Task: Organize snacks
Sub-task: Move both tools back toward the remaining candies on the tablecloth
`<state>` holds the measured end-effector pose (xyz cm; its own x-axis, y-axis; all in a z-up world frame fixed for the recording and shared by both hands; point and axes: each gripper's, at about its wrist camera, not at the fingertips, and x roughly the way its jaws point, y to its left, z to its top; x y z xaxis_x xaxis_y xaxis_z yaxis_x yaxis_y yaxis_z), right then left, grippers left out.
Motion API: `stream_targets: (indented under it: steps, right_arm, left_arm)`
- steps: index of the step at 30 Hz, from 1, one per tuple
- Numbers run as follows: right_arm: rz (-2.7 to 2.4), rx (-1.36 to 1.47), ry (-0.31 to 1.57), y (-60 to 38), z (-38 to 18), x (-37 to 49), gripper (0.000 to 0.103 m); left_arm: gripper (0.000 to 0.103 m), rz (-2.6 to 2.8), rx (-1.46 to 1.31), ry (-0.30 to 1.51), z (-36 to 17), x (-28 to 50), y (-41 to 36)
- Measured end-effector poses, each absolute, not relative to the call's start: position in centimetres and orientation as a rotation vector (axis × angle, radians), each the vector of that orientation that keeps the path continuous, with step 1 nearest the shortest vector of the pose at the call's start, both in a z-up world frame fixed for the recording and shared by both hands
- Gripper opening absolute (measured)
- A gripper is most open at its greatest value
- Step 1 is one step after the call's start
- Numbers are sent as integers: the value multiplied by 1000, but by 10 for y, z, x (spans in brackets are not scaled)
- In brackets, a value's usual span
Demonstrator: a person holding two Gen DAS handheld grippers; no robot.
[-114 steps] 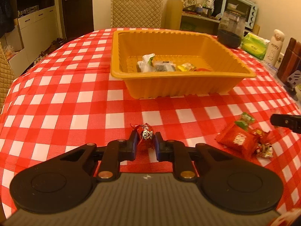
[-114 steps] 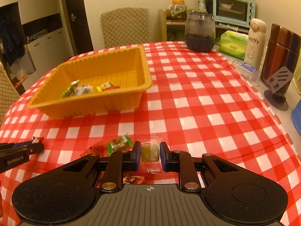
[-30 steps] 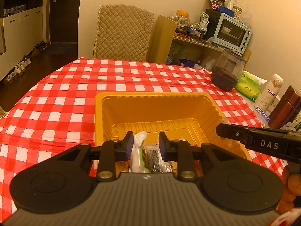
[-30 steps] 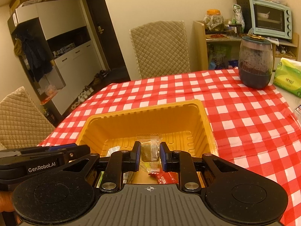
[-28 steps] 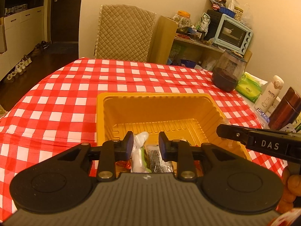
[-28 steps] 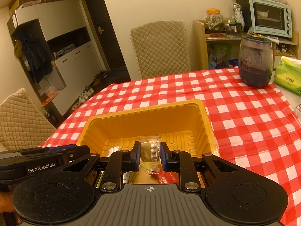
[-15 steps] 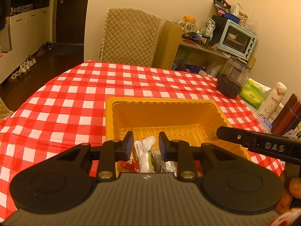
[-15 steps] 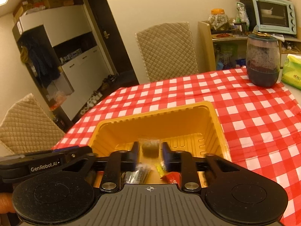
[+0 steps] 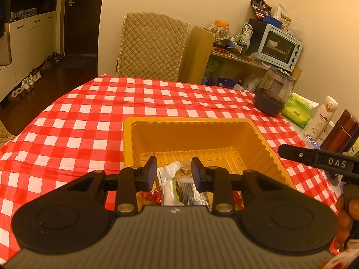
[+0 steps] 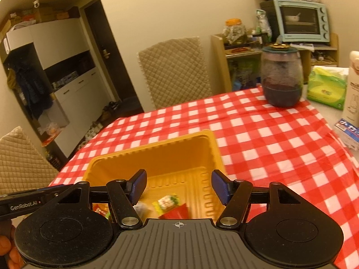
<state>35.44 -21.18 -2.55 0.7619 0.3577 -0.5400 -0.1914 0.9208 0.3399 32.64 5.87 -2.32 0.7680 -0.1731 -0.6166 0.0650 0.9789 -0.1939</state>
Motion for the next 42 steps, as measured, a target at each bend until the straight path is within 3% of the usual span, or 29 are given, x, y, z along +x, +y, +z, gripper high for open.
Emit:
stream_targets:
  steps: [25,42]
  right_arm:
    - [183,311,644,-284,-32,230,64]
    - [305,95,727,-266,-80,166,64]
  left_arm:
    - [47,-211,-179,701,-22,240,14]
    - [58,-213,-157,813,-68,178,0]
